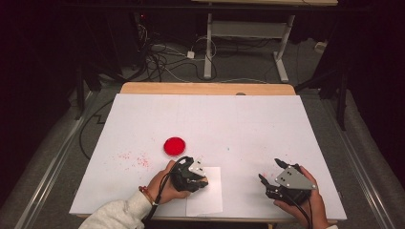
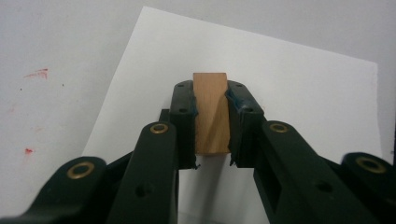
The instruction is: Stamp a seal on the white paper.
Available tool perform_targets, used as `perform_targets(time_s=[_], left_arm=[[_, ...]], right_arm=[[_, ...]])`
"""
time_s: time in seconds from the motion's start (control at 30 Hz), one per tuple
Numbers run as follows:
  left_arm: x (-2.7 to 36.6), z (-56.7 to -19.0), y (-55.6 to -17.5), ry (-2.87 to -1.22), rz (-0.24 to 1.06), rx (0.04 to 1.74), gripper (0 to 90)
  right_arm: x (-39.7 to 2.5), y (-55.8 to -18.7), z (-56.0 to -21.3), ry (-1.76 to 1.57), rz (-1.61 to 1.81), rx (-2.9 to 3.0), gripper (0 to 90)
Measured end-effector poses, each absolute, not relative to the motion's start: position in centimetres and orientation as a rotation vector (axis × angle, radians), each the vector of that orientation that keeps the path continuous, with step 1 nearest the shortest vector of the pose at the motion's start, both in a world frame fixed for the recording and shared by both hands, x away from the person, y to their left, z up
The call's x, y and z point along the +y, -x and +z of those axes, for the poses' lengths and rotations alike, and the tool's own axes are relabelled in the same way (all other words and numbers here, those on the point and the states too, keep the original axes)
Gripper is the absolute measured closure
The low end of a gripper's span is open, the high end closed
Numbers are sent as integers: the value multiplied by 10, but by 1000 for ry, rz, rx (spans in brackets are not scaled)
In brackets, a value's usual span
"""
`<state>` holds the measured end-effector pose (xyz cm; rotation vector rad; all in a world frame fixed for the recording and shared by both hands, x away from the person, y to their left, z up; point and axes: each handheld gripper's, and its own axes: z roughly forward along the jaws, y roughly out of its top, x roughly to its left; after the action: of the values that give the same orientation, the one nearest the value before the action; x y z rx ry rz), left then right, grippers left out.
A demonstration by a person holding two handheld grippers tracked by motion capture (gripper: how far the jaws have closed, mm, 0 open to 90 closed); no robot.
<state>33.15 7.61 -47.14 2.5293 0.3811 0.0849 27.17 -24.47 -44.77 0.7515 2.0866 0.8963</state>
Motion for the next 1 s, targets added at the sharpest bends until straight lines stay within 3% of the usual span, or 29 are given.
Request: perform_targets(time_s=[0.67,1.0], left_arm=[[74,-469,-329,-2544,116,372,732],[86,-443,-326,-2471,170,370,731]], right_arm=[[-245,-272,-447,-750,894,2087,298],[-247,-271,-446,-755,901,2076,298]])
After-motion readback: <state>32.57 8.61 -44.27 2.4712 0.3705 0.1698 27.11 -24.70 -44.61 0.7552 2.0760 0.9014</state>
